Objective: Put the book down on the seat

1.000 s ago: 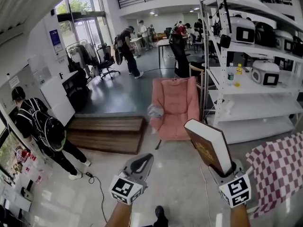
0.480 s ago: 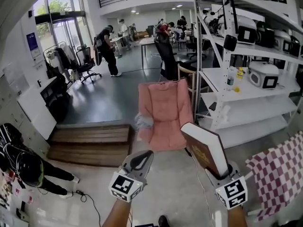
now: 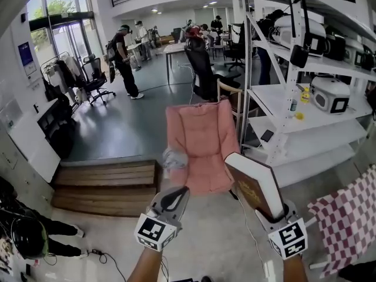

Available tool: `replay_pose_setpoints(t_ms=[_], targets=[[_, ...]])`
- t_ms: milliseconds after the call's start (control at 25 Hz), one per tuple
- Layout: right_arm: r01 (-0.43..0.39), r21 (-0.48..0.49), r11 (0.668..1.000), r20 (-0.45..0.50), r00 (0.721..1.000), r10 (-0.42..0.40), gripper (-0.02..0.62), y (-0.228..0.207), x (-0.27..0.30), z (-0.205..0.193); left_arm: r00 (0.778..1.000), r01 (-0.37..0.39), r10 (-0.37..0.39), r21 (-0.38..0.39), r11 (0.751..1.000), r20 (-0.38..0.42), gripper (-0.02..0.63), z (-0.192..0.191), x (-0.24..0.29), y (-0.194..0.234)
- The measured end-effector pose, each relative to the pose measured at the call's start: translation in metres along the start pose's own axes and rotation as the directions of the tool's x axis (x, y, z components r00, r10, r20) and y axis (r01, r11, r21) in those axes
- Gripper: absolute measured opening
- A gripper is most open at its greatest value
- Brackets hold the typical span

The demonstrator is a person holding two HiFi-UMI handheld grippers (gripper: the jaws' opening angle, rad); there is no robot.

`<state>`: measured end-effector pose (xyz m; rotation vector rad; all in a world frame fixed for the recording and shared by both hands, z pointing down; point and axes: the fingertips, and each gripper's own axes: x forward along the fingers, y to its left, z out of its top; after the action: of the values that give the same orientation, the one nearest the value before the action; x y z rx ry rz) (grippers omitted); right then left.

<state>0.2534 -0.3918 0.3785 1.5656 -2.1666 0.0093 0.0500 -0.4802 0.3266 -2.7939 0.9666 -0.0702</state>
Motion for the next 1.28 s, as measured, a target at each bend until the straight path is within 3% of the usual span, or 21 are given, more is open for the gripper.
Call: replay_pose_setpoints(t_ms=[320,520,720,1040,1280], targets=[[-0.011,-0.019,1.0,0.0,1.0,0.011,0.213,0.001,0.072,0.03,1.0,-0.017,0.017,-0.015,1.0,0.02,0.009,-0.013,0.016,0.075],[-0.056,-0.05,0.997,0.009,0.998,0.057,0.213,0.009,0.111,0.044,0.998,-0.056,0.056,-0.024,0.998,0.03,0.01,-0.024,0.011,0.107],[-0.128,-0.082,0.988,0.023,0.991,0.13,0.213,0.002,0.162,0.049,0.993,-0.118,0.117,-0.016,0.993,-0.014,0.011,-0.039,0.008,0.132],[-0.265,-0.131,0.955,0.03,0.962,0.271,0.213,-0.024,0.273,0.042,0.945,-0.321,0.321,0.017,0.947,-0.054,0.011,-0.069,0.01,0.208],[-0.311,-0.126,0.942,-0.007,0.95,0.313,0.213,-0.068,0.377,0.029,0.912,-0.393,0.387,-0.017,0.919,-0.132,0.01,-0.118,0.06,0.26]])
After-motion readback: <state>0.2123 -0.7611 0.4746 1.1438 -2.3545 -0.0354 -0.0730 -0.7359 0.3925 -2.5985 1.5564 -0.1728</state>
